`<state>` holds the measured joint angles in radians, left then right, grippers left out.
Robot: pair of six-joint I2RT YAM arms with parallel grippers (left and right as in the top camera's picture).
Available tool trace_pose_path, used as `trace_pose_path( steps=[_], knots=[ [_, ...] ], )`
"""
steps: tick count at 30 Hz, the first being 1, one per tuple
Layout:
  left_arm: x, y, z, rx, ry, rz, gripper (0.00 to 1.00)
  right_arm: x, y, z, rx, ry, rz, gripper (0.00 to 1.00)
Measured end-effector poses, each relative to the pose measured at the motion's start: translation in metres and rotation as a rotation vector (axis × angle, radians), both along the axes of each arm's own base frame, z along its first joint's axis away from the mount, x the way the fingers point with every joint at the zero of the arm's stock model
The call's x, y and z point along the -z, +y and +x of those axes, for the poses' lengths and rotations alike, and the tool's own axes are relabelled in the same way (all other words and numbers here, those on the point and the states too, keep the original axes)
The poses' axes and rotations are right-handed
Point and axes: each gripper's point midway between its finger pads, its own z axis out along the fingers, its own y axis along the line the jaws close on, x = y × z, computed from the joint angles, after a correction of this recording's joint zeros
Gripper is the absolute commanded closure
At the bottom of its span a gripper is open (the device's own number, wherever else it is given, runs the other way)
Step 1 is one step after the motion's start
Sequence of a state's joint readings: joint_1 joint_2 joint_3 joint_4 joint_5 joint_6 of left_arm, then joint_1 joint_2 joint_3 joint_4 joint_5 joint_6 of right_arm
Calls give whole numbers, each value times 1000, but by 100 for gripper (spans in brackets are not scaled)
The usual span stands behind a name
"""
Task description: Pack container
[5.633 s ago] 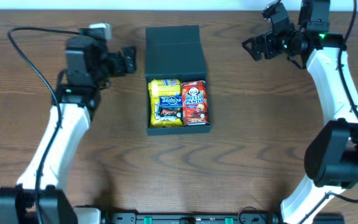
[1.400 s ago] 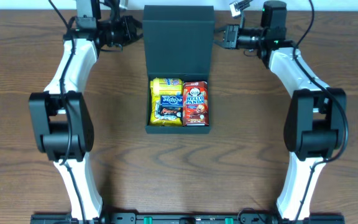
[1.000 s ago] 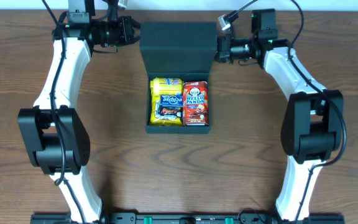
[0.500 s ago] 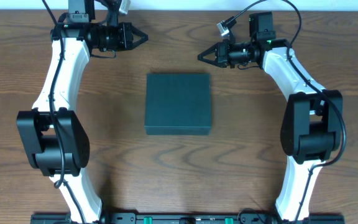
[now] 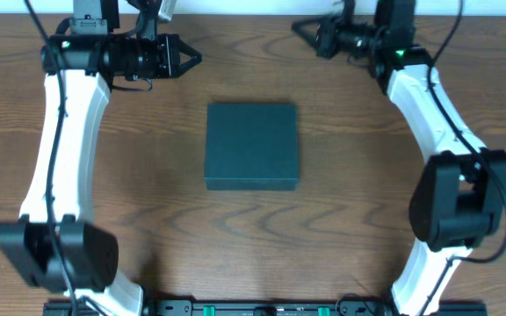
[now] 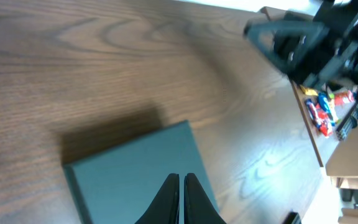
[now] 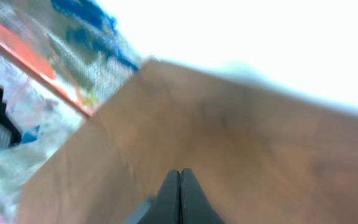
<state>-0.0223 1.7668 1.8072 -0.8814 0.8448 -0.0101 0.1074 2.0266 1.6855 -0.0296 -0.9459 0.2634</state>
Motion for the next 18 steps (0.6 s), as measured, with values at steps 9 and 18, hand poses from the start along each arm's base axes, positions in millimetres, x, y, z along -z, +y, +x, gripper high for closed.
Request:
trace_pose_path(
  steps=[9,18],
  knots=[
    [-59,-1,-80,-14,-55,80,94,-43,-3,-5,-23,-110,58,98],
    [-94,8,-184,-7,-129,195,94,-39,29,-54,-150,121,80,98]
  ],
)
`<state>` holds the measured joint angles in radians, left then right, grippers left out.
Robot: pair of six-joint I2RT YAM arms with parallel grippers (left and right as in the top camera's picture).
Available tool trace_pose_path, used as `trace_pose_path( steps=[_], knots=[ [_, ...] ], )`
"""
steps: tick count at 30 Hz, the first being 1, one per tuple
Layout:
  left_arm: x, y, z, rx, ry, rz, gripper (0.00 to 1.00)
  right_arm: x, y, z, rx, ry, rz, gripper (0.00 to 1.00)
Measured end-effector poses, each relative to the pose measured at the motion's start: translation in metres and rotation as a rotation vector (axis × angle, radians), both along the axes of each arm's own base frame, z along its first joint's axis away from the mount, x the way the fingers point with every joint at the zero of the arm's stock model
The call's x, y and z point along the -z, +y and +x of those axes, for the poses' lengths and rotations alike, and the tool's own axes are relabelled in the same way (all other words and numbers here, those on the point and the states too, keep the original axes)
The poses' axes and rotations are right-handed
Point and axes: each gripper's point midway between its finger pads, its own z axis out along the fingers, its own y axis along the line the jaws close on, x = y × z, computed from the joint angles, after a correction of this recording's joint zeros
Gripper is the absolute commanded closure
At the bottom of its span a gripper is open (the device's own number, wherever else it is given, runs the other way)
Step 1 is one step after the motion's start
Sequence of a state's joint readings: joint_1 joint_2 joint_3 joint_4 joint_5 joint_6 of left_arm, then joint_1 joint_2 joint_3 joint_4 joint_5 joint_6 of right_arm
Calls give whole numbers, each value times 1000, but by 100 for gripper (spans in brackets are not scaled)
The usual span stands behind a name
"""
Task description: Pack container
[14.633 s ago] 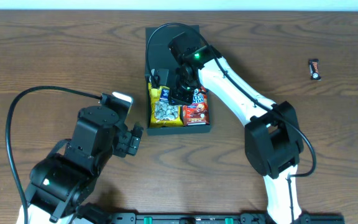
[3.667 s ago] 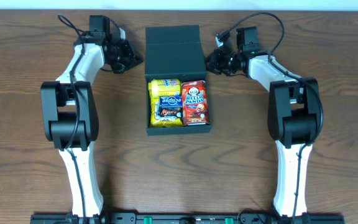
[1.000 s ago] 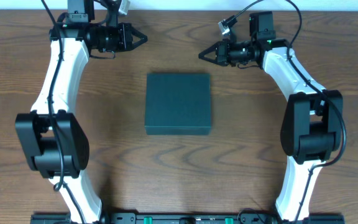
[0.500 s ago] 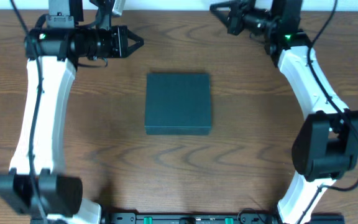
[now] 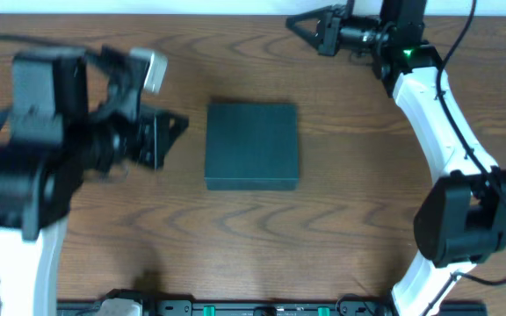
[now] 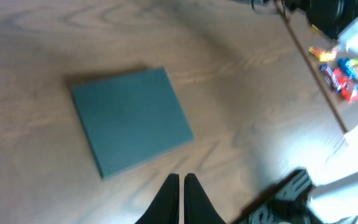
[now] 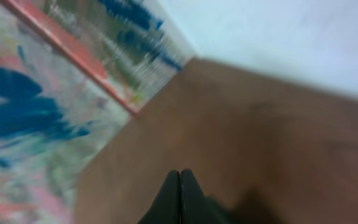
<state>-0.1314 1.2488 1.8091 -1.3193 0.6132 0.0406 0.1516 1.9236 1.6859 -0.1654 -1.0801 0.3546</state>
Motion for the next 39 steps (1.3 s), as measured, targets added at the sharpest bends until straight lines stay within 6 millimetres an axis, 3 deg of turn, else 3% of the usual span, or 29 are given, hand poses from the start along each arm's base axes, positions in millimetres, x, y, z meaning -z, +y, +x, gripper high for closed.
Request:
trace_pose_path(
  steps=[4,5,6,7,8,9,10,11,39],
  knots=[
    [-8,12,-43,-18,-37,42,94,7,20,-34,-48,95,-57,98],
    [-11,15,-50,-24,-60,48,94,9,24,-40,-55,109,-74,94],
    [-16,17,-57,-28,-89,53,94,12,27,-45,-59,119,-89,83],
    [-20,20,-65,-34,-121,59,91,16,30,-51,-63,141,-107,61],
    [-24,22,-71,-38,-148,66,80,19,32,-55,-68,152,-120,33],
    [-27,25,-79,-42,-175,72,55,23,34,-58,-72,168,-134,1],
    [-29,26,-85,-46,-194,75,9,27,34,-60,-71,184,-144,1],
    [-31,28,-90,-49,-210,76,5,29,33,-61,-69,196,-152,1],
    [-13,36,-104,-71,-123,121,5,36,30,-62,-56,215,-179,1]
  ],
)
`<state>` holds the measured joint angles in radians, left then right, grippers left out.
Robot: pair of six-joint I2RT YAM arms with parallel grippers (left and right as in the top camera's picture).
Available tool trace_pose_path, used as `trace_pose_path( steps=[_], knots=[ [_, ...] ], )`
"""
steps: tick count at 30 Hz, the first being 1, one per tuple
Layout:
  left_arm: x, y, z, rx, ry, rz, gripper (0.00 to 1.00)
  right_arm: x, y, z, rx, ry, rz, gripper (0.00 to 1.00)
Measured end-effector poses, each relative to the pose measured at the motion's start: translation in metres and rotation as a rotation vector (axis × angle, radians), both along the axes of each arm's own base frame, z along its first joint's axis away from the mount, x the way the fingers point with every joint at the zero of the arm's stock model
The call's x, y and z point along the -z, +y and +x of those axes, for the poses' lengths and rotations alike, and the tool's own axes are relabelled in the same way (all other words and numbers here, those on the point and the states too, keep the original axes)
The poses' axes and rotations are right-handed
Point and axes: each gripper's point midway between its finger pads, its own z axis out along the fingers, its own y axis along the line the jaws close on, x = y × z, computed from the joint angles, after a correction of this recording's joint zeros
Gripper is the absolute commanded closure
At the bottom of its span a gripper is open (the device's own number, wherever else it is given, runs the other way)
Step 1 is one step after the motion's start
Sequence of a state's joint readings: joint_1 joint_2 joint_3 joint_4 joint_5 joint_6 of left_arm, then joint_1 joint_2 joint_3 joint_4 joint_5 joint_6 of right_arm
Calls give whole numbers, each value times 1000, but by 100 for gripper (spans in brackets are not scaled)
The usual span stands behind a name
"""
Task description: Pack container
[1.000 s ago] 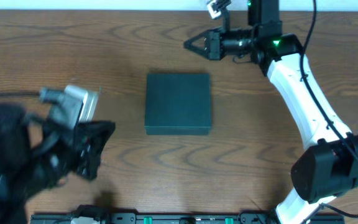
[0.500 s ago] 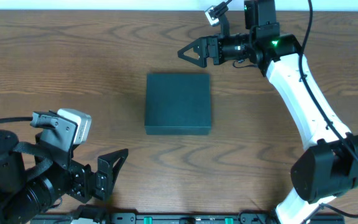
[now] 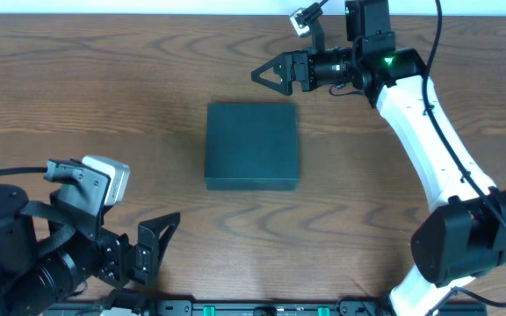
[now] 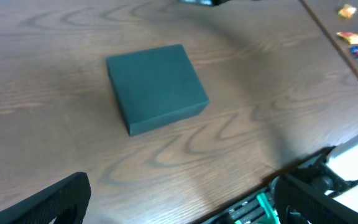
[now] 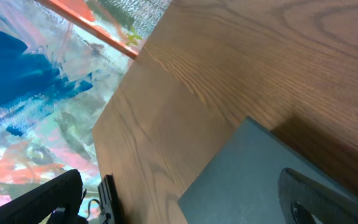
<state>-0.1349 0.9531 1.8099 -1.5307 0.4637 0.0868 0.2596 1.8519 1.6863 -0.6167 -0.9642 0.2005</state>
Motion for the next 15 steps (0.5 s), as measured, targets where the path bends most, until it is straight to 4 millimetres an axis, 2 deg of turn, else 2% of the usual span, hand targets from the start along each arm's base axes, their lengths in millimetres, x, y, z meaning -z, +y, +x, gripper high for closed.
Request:
trace_pose_path(
  steps=[4,8,10,12,15],
  knots=[
    [-2,10,7,-52,-35,38,5,0,0,0,0,0,0,1],
    [-11,34,19,-187,-158,81,5,0,0,0,0,0,0,1],
    [-8,46,20,-255,-203,101,5,0,0,0,1,0,-1,1],
    [-2,61,22,-344,-257,122,5,0,0,0,0,0,0,1],
    [18,83,25,-478,-301,142,5,0,0,0,0,0,-1,1]
  ],
)
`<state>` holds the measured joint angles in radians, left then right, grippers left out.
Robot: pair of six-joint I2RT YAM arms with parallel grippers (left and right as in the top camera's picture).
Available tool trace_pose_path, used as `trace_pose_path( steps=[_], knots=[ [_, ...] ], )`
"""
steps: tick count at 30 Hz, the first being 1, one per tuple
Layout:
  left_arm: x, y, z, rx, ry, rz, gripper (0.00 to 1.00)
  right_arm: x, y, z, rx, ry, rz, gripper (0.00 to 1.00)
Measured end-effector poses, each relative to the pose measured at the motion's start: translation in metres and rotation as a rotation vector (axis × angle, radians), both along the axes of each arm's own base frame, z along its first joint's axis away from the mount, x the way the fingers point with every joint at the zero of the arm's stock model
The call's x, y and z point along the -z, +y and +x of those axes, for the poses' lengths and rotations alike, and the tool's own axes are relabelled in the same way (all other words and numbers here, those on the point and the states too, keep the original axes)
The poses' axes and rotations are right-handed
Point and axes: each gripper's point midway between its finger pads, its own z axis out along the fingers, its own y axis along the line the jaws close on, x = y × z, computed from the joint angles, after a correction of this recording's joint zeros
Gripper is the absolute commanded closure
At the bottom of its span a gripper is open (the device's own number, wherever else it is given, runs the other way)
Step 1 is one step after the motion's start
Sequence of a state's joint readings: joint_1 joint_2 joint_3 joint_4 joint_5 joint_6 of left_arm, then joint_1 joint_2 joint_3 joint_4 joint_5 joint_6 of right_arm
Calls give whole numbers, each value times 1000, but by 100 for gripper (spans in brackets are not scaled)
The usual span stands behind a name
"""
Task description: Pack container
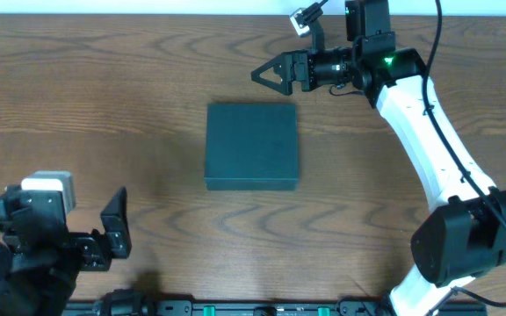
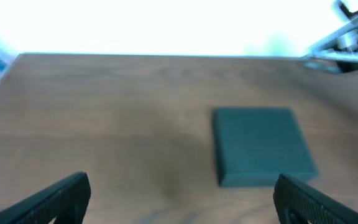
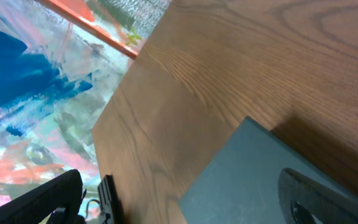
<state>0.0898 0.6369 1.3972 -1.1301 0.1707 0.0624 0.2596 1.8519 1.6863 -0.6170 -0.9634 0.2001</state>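
The container is a dark teal flat box point(image 1: 252, 146) with its lid on, lying in the middle of the wooden table point(image 1: 104, 114). My left gripper point(image 1: 116, 230) is open and empty at the front left, well short of the box. In the left wrist view, the box point(image 2: 263, 145) lies ahead to the right of the gripper point(image 2: 182, 193). My right gripper point(image 1: 271, 75) is open and empty, just behind the box's far edge. The right wrist view shows a corner of the box point(image 3: 247, 177) beneath this gripper point(image 3: 179, 199). No items for packing are in view.
A black rail point(image 1: 262, 309) runs along the table's front edge. The right arm's white links point(image 1: 429, 123) reach down the table's right side. Past the table's edge, the right wrist view shows a colourful surface point(image 3: 30, 74).
My left arm has moved farther left and lower at the front, and its gripper now points toward the back, so it faces the box from the front. The right arm has not moved.
Both grippers were shut at the back of the table, left and right of the box. Then the left one was beside the box's left edge, still shut. Later both were open, the left at the front left, the right behind the box's far edge.
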Motion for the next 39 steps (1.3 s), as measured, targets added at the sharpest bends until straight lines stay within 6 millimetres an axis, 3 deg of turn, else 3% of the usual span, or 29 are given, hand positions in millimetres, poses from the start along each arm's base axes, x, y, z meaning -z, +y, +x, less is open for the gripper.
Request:
trace_pose_path(
  steps=[5,9,14,19,28,39],
  knots=[
    [46,27,10,-154,-40,1,5,0,0,0,1,-1,-1,1],
    [99,45,24,-258,-75,-43,5,0,0,0,2,-1,-2,1],
    [162,52,40,-316,-96,-137,5,0,0,0,2,-1,-2,1],
    [204,55,49,-348,-114,-209,5,0,0,0,2,-1,-2,1],
    [242,50,54,-347,-138,-277,5,0,0,0,2,-1,-2,1],
    [248,37,58,-282,-140,-258,5,0,0,0,2,-1,-2,1]
  ],
)
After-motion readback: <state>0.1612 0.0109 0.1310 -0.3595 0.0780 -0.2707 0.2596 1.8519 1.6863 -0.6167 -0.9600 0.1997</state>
